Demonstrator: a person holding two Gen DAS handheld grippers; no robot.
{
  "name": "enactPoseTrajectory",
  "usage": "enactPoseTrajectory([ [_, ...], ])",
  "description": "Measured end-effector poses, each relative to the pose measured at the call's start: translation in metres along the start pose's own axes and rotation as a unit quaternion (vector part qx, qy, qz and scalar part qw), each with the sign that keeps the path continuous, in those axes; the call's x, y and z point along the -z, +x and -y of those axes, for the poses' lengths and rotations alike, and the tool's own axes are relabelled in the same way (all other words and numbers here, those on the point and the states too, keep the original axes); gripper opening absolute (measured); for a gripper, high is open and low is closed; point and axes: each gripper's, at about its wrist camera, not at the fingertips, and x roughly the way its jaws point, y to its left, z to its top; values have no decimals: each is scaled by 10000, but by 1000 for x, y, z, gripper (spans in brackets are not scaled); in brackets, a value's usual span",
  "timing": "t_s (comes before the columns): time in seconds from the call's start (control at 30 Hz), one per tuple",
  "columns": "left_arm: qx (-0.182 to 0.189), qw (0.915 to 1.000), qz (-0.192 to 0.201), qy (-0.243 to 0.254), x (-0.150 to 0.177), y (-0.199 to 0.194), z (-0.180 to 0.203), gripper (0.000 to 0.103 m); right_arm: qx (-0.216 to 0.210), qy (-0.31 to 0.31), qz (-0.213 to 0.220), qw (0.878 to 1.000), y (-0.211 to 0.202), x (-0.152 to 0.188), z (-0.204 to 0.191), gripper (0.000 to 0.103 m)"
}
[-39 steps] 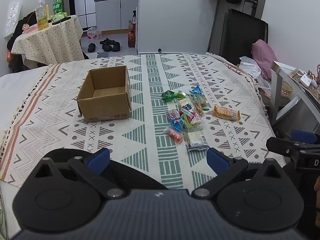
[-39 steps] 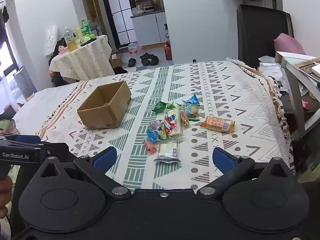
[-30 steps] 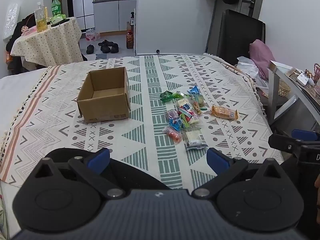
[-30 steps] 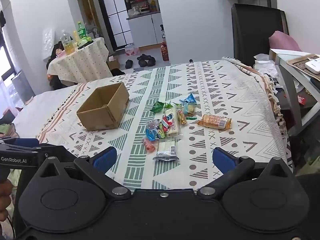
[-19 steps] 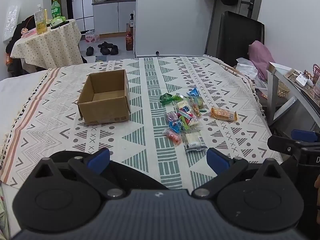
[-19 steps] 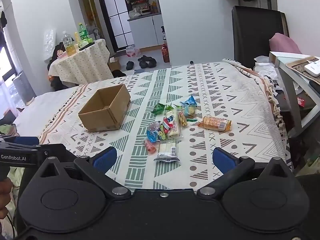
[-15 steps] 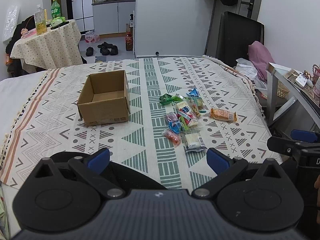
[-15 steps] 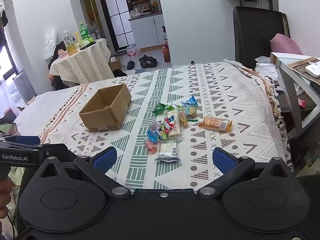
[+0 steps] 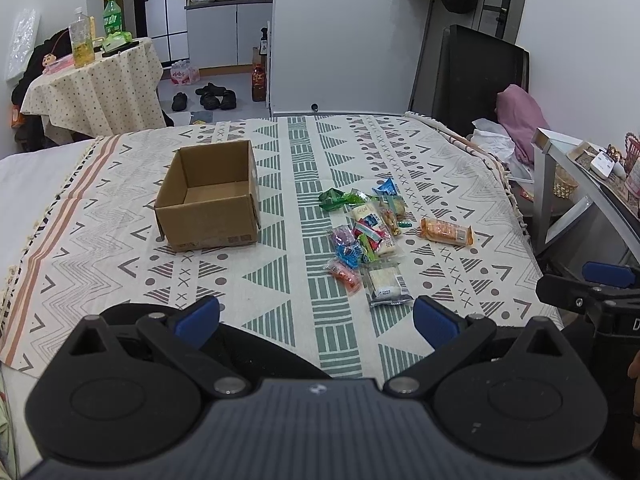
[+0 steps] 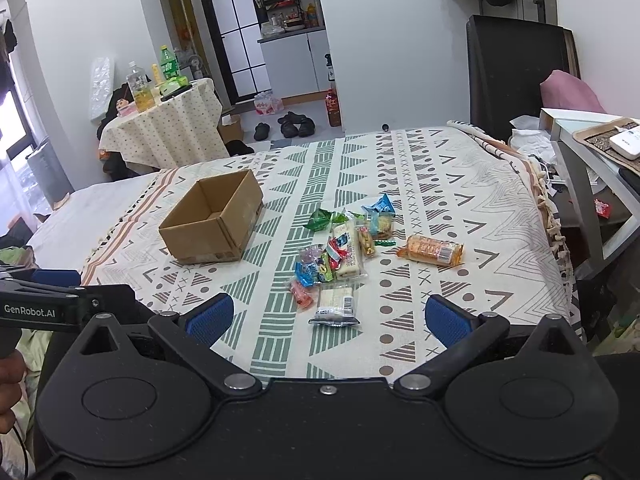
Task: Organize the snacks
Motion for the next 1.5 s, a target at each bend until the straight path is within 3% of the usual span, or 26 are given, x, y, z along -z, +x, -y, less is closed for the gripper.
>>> enactPoseTrajectory([
  [1.5,0,10000,20,-94,2,0,-4,103,-45,-28,-14,10000,5,1,2,103],
])
